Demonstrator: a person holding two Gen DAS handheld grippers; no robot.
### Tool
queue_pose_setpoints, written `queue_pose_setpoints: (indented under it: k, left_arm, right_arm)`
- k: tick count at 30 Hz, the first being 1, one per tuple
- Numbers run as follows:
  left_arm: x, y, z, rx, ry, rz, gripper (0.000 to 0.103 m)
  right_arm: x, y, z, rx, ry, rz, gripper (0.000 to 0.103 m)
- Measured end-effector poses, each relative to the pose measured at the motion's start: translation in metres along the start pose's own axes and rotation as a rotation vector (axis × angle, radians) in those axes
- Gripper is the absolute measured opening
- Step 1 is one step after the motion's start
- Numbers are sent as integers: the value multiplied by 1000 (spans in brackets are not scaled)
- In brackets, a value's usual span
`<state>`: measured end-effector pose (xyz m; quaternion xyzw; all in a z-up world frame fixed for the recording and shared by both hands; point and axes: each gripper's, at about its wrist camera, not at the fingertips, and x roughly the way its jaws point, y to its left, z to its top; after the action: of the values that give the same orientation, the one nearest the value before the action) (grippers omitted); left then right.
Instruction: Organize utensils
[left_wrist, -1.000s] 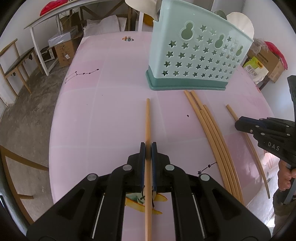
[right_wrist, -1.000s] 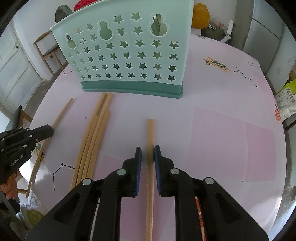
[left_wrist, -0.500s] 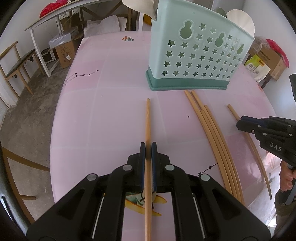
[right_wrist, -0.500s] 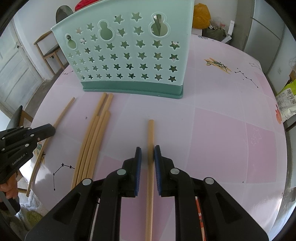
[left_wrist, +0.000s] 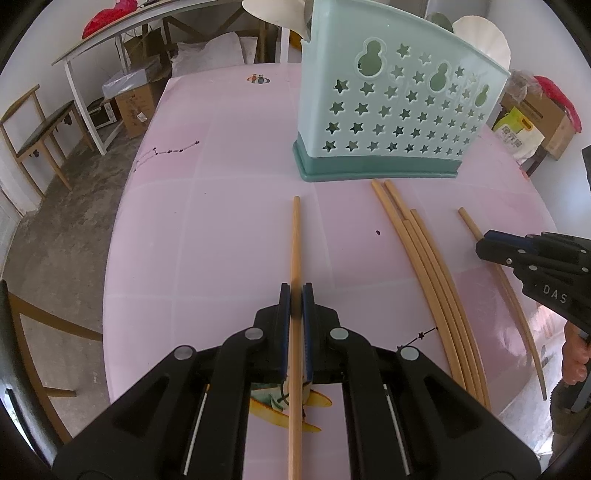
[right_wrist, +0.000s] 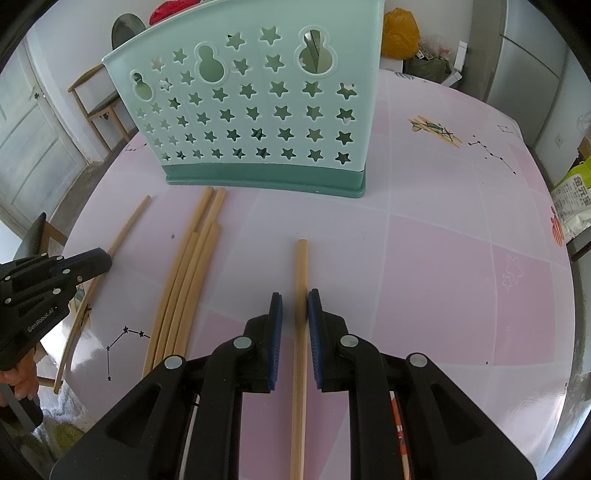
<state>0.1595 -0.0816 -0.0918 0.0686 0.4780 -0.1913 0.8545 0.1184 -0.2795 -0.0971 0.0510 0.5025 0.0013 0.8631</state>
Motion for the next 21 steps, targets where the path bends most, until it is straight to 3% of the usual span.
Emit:
queue_pose_setpoints:
  k: [10, 21]
  left_arm:
    - [-1, -2, -1, -25, -6, 16, 5]
    - [0, -4, 5, -19, 30, 12, 8]
  right_arm:
    - [-1, -2, -1, 5, -12, 0, 7]
    - [2, -4, 2, 5, -4, 13, 7]
